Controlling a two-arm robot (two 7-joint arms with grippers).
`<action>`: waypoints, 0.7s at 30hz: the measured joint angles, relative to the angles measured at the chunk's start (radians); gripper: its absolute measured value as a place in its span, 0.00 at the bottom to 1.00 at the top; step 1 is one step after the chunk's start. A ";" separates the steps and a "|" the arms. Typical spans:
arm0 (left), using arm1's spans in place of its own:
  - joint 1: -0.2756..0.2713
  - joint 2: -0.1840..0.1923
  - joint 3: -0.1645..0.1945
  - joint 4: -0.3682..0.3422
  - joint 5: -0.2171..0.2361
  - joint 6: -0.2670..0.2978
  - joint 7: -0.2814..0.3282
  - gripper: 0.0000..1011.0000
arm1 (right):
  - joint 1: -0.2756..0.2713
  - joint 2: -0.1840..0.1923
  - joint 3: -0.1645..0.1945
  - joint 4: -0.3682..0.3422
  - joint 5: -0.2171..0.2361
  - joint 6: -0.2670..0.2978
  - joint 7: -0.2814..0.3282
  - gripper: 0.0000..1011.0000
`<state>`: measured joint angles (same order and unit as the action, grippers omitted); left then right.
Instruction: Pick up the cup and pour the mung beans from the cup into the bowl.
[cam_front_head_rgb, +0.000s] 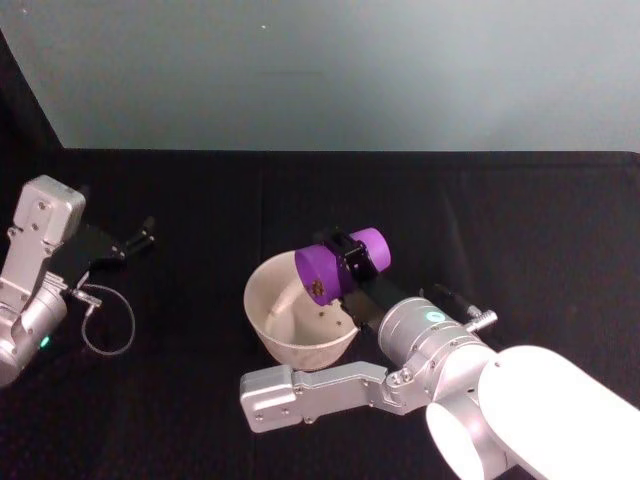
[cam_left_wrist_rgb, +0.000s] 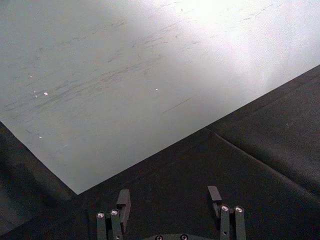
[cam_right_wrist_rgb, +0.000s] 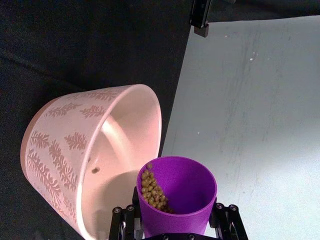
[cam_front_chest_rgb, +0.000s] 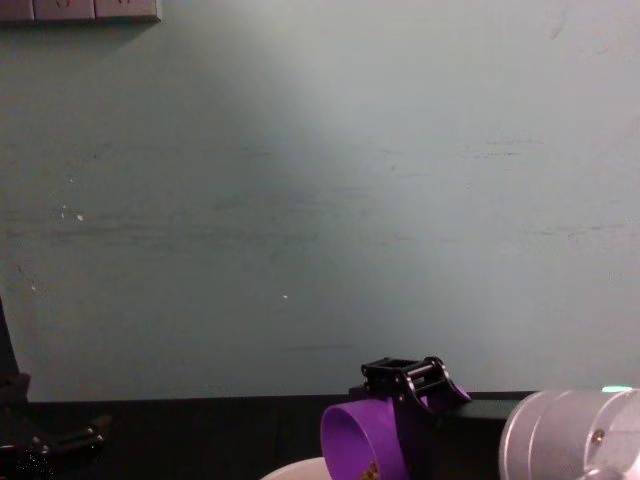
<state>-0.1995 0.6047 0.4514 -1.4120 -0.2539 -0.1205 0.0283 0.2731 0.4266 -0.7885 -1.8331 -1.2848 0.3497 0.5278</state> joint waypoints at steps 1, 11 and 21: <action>0.000 0.000 0.000 0.000 0.000 0.000 0.000 0.99 | -0.001 -0.001 0.001 0.000 -0.003 -0.001 0.001 0.72; 0.000 0.000 0.000 0.000 0.000 0.000 0.000 0.99 | -0.012 -0.012 0.011 0.000 -0.034 -0.014 0.011 0.72; 0.000 0.000 0.000 0.000 0.000 0.000 0.000 0.99 | -0.016 -0.019 0.015 0.002 -0.053 -0.022 0.018 0.72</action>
<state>-0.1995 0.6047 0.4514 -1.4120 -0.2539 -0.1205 0.0283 0.2567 0.4076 -0.7730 -1.8314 -1.3382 0.3279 0.5456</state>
